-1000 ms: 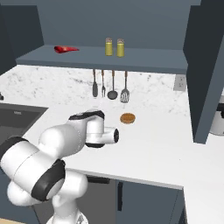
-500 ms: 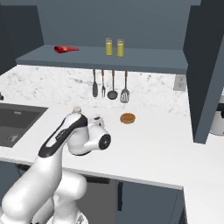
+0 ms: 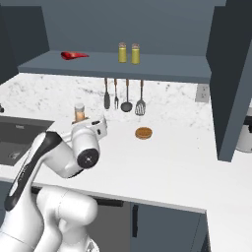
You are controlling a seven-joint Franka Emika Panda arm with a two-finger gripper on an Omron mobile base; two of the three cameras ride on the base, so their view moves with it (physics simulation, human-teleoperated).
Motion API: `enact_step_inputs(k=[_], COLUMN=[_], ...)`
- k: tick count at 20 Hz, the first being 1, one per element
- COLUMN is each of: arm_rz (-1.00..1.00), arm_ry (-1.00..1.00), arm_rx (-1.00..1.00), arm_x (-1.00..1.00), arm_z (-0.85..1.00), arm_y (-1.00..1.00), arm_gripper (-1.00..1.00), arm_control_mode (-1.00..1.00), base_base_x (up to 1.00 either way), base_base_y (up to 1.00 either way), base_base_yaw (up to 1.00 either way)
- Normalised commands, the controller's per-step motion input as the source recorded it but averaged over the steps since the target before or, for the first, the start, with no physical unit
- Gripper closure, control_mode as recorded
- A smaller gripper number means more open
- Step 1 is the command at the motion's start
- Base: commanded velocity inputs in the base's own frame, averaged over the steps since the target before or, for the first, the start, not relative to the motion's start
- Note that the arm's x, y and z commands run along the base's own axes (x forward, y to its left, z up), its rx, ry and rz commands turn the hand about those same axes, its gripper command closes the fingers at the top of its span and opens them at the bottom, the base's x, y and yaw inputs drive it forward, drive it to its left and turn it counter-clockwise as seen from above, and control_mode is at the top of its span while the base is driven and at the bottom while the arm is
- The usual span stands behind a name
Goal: Put the shaker and condiment bottle from the counter next to their counterparts in the cabinet.
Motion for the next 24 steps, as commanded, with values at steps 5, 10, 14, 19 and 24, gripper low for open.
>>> enact_step_inputs(k=[5,10,14,19,24], arm_rz=[-0.20,-0.19,-0.17,-0.13,-0.09], arm_ry=[-0.06,0.00,0.00,0.08,0.17], arm_rx=[-0.06,-0.07,-0.04,-0.02,0.00], arm_x=[-0.46,-0.36,-0.16,0.12,0.04], arm_z=[0.84,0.85,0.74,0.78,1.00], arm_y=[0.13,0.19,0.24,0.08,0.00], arm_gripper=[1.00,1.00,1.00,1.00,1.00], arm_control_mode=[-1.00,-1.00,-1.00,-1.00,-1.00], base_base_x=[0.00,0.00,0.00,0.00,0.00], base_base_y=[0.00,0.00,0.00,0.00,0.00], base_base_yaw=[0.00,0.00,0.00,0.00,0.00])
